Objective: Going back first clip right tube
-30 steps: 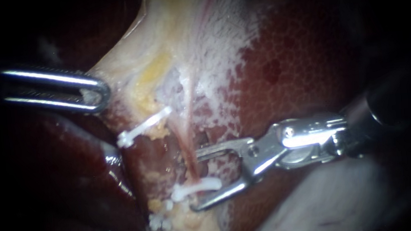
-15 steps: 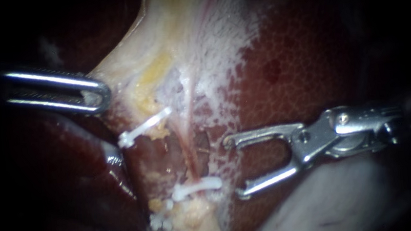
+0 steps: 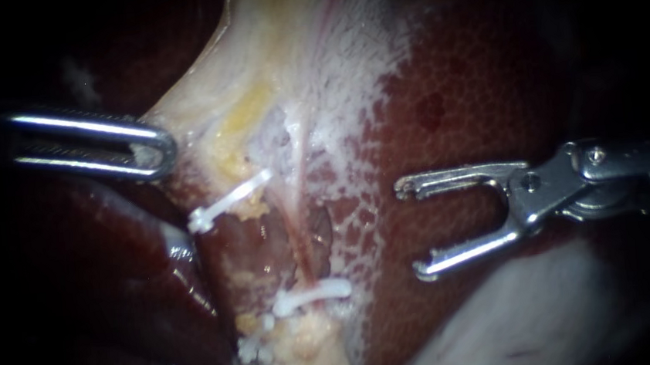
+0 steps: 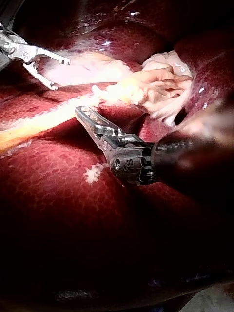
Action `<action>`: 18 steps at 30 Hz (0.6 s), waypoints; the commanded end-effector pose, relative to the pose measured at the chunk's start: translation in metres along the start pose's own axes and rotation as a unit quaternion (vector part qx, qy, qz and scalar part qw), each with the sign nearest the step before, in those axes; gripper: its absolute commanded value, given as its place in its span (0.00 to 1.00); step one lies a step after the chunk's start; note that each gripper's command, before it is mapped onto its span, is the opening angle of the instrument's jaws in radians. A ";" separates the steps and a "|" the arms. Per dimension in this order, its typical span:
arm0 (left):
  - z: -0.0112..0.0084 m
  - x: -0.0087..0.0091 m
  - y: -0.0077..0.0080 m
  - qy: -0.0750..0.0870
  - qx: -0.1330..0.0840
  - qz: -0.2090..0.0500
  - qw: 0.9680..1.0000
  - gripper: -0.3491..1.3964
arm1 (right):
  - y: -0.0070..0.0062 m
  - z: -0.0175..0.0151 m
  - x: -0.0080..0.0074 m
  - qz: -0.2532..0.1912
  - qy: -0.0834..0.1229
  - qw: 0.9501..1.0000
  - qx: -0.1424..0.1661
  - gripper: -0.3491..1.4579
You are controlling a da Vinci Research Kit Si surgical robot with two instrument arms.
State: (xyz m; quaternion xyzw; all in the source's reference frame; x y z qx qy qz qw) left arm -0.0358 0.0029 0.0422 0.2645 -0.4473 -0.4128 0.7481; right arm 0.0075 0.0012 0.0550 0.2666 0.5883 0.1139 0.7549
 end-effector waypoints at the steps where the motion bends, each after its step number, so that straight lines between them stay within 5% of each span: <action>1: 0.0001 0.0001 0.0000 0.000 0.001 0.000 1.000 0.00 | 0.0000 0.0001 0.0000 0.001 0.000 1.000 0.000 0.52; 11: 0.0016 0.0015 0.0019 0.003 0.000 -0.001 1.000 0.00 | -0.0001 0.0001 -0.0001 0.001 0.000 1.000 -0.003 0.52; 18: 0.0046 0.0042 0.0042 0.019 -0.001 -0.007 1.000 0.00 | -0.0001 -0.0001 -0.0002 0.001 0.000 1.000 -0.003 0.52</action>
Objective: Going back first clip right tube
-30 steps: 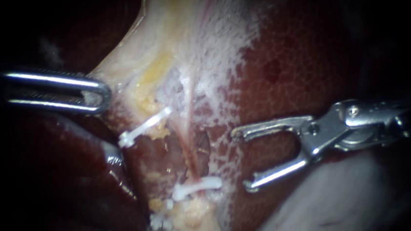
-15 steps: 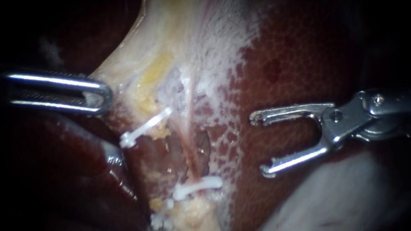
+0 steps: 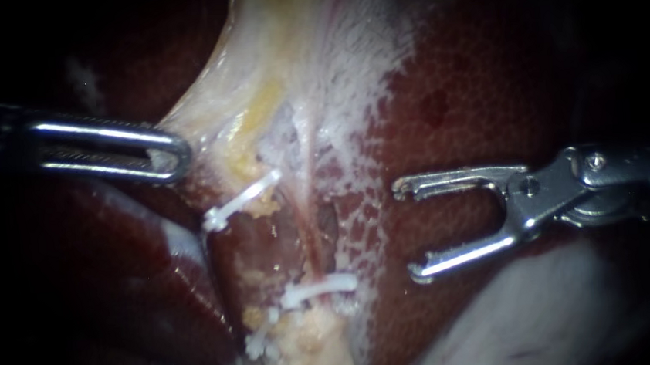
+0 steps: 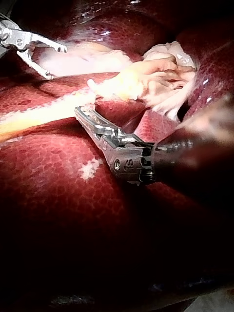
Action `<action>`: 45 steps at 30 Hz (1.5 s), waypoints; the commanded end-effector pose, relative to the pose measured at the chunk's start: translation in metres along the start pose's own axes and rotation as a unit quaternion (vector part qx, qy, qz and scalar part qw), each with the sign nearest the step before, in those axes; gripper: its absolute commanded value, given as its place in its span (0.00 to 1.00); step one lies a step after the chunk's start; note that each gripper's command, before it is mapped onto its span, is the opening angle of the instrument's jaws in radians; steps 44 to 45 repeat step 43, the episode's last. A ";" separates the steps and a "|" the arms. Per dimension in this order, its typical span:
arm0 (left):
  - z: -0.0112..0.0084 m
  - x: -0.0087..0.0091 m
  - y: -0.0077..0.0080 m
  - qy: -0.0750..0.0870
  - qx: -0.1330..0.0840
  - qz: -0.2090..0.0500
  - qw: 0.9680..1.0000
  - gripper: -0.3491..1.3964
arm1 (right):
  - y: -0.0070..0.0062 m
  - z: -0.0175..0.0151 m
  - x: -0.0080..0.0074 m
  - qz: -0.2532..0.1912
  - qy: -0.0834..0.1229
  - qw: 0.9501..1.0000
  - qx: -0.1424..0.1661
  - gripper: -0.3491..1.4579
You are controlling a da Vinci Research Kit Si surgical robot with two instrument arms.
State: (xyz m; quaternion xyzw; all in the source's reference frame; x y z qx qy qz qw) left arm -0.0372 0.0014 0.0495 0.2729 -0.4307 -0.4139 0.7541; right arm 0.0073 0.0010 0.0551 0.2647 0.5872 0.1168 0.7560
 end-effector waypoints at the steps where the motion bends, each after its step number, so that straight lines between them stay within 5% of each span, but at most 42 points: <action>1: 0.0005 0.0003 0.0002 0.004 0.002 -0.002 1.000 0.00 | 0.0000 0.0000 0.0000 0.000 0.000 1.000 0.000 0.52; 12: 0.0041 0.0018 0.0014 0.020 0.008 -0.004 1.000 0.00 | 0.0001 -0.0007 -0.0001 0.000 0.000 1.000 -0.003 0.52; 45: 0.0049 0.0021 0.0015 0.025 0.009 -0.005 1.000 0.00 | 0.0004 -0.0015 0.0003 0.004 0.001 1.000 -0.007 0.52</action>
